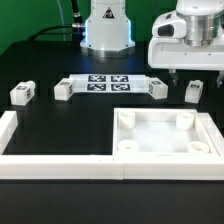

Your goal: Assemble square table

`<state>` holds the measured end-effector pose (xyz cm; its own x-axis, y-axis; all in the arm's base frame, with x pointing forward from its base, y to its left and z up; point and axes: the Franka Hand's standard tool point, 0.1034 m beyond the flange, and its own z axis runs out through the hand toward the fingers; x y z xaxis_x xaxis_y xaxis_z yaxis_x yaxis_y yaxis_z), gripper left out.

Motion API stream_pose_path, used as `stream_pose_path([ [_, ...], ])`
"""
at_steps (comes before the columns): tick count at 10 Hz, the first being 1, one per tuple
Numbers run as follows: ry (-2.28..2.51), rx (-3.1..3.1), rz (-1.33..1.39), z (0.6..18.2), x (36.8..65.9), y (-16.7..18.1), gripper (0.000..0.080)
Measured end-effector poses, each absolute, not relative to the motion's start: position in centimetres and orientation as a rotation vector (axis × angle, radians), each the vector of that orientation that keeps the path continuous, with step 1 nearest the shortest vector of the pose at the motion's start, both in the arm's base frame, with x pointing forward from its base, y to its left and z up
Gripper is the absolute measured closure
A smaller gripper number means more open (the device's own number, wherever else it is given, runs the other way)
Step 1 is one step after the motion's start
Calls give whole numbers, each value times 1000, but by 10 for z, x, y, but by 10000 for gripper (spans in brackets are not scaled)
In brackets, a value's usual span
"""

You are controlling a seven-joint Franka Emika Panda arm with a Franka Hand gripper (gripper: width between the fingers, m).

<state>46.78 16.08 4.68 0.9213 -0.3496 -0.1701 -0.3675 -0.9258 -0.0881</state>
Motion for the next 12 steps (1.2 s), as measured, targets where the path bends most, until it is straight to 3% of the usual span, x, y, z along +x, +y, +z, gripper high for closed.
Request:
stream_pose_path([
  [7, 423, -2858, 866, 44, 458, 154, 151],
  [12, 377, -2723, 1264, 26, 449, 158, 151],
])
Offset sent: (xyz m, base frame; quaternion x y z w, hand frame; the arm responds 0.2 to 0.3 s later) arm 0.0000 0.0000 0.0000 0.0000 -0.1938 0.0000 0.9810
